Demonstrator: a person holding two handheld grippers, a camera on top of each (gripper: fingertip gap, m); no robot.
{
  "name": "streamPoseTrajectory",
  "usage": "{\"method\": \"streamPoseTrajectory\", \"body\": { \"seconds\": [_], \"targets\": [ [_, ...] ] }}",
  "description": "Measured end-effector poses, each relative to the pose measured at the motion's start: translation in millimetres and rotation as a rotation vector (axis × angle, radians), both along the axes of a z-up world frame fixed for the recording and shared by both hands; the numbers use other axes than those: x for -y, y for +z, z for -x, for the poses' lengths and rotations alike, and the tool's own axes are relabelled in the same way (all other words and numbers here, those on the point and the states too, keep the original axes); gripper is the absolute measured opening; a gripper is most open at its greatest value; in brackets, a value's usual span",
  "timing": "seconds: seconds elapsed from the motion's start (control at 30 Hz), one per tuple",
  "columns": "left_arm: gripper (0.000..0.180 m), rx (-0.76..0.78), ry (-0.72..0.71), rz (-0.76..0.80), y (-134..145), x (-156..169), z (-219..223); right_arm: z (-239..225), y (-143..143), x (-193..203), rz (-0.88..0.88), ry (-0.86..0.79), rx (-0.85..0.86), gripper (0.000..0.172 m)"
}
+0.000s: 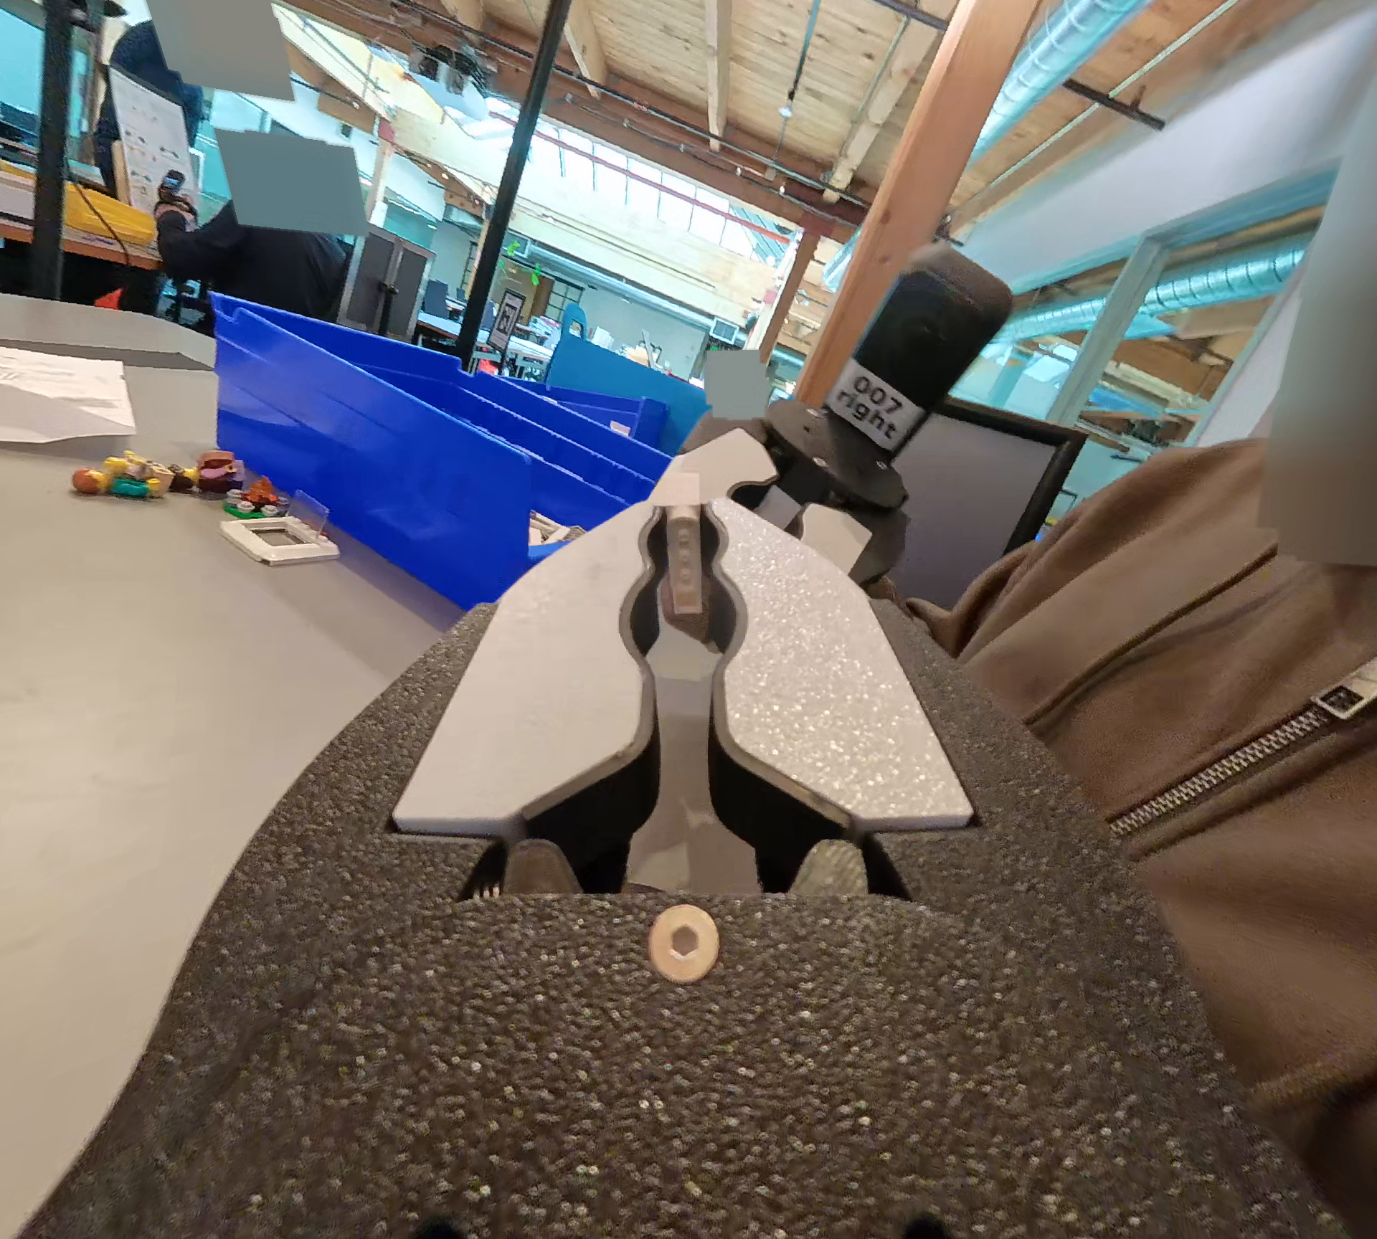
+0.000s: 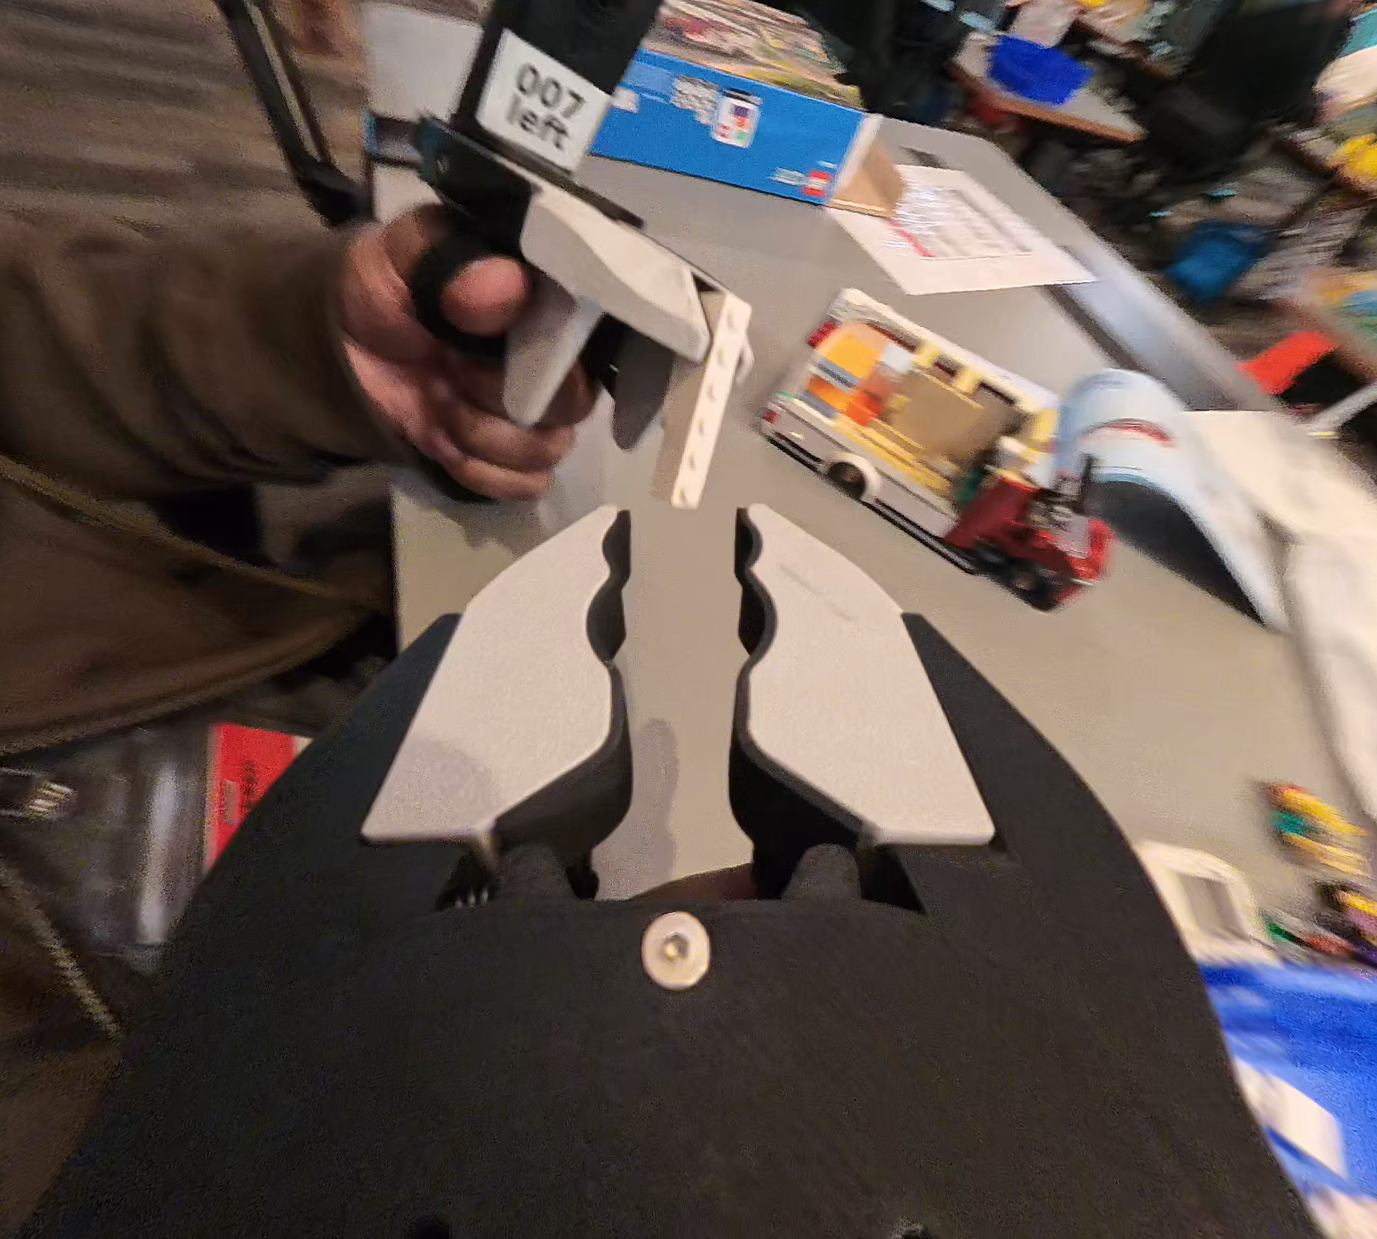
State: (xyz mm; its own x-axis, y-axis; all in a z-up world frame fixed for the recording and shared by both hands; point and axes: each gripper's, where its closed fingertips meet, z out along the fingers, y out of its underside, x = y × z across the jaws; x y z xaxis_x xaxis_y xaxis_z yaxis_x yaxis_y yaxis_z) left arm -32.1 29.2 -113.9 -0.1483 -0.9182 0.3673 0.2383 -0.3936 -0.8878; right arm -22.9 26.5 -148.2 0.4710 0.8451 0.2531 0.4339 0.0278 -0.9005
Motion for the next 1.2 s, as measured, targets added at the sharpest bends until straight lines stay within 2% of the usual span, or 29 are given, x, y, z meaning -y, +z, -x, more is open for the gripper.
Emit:
{"method": "streamPoseTrajectory", "body": {
  "seconds": [0.1,0.13,0.17,0.43,0.6,0.7,0.83,1.2],
  "targets": [
    [0.008,-0.042,-0.037,-0.045,-3.7,9.6,-2.8,14.6,0.4,4.6,0.122,0.082,-0.091,0.024],
    [0.008,-0.059,-0.048,-0.057,-5.6,12.3,-4.0,16.5,0.5,5.3,0.146,0.1,-0.109,0.015],
    [0.008,-0.064,-0.047,-0.064,-5.8,12.8,-4.3,17.2,0.2,5.4,0.165,0.111,-0.124,0.013],
    [0.012,-0.05,-0.001,-0.05,-4.7,4.0,-1.6,8.9,7.0,1.6,0.238,0.1,-0.344,0.01],
    [0.016,-0.068,-0.006,-0.075,-6.0,9.4,-7.9,9.1,7.1,4.4,0.241,0.092,-0.378,0.01],
    [0.008,-0.084,-0.009,-0.098,-7.1,13.1,-10.5,10.0,9.5,4.8,0.234,0.089,-0.396,0.01],
    [0.008,-0.113,0.0,-0.133,-9.3,13.3,-9.4,10.7,8.3,5.1,0.237,0.09,-0.405,0.01],
    [0.008,-0.215,-0.059,-0.16,-12.7,20.9,-2.7,11.8,13.1,14.4,0.291,0.162,-0.464,0.009]
  ]
}}
